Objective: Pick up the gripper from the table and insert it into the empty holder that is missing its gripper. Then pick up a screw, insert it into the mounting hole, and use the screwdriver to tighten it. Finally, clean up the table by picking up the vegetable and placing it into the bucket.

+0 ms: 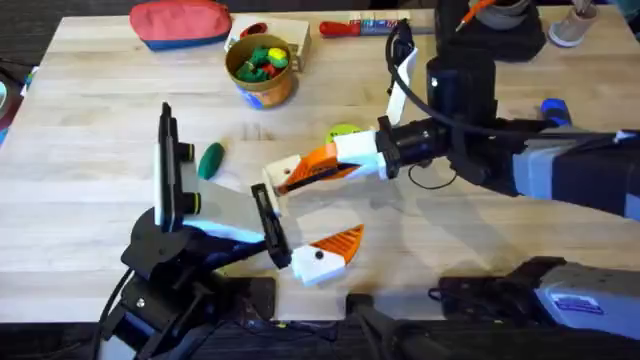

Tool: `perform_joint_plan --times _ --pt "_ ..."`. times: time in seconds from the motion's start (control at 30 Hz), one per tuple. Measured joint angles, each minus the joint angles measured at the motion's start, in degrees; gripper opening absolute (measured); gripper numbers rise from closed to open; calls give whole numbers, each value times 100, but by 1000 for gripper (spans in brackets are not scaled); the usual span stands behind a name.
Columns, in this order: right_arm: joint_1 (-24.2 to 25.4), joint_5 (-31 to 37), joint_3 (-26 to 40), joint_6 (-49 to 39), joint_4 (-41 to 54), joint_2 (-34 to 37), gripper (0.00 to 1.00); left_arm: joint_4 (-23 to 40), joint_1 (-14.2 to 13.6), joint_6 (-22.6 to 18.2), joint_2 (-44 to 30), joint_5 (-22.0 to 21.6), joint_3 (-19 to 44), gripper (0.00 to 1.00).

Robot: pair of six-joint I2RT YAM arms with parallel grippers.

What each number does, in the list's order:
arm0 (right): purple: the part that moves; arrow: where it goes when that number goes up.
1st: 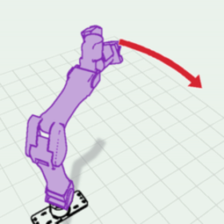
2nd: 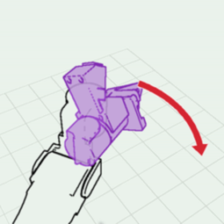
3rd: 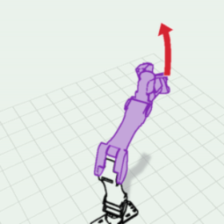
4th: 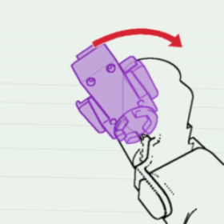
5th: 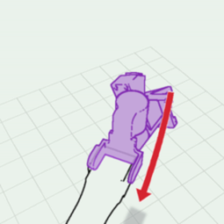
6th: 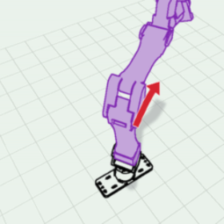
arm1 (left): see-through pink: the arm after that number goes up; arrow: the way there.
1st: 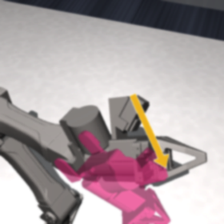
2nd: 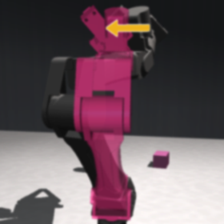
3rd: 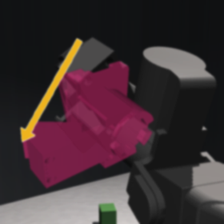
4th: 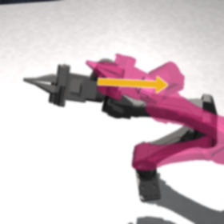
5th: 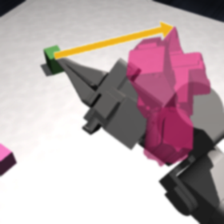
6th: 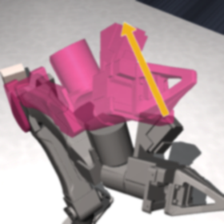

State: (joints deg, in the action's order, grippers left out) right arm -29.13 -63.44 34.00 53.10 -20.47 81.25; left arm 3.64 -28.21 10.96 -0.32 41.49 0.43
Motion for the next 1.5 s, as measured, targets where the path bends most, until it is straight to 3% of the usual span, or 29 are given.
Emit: perform_joint_plan --times 0.47,0.93,1.23,1.33,1.5 --pt "-559 1324 0 395 -507 -4 3 -13 72 87 0 -555 0 989" --pt "-546 1150 0 473 -718 -9 262 -22 64 55 0 -542 0 988" --pt "-546 974 0 483 -732 -9 333 -22 31 18 0 -489 0 988" --pt "-548 931 0 495 -741 -9 427 -22 16 20 0 -463 0 988" --pt "-549 892 0 521 -745 -9 751 -22 4 18 0 -438 0 988"
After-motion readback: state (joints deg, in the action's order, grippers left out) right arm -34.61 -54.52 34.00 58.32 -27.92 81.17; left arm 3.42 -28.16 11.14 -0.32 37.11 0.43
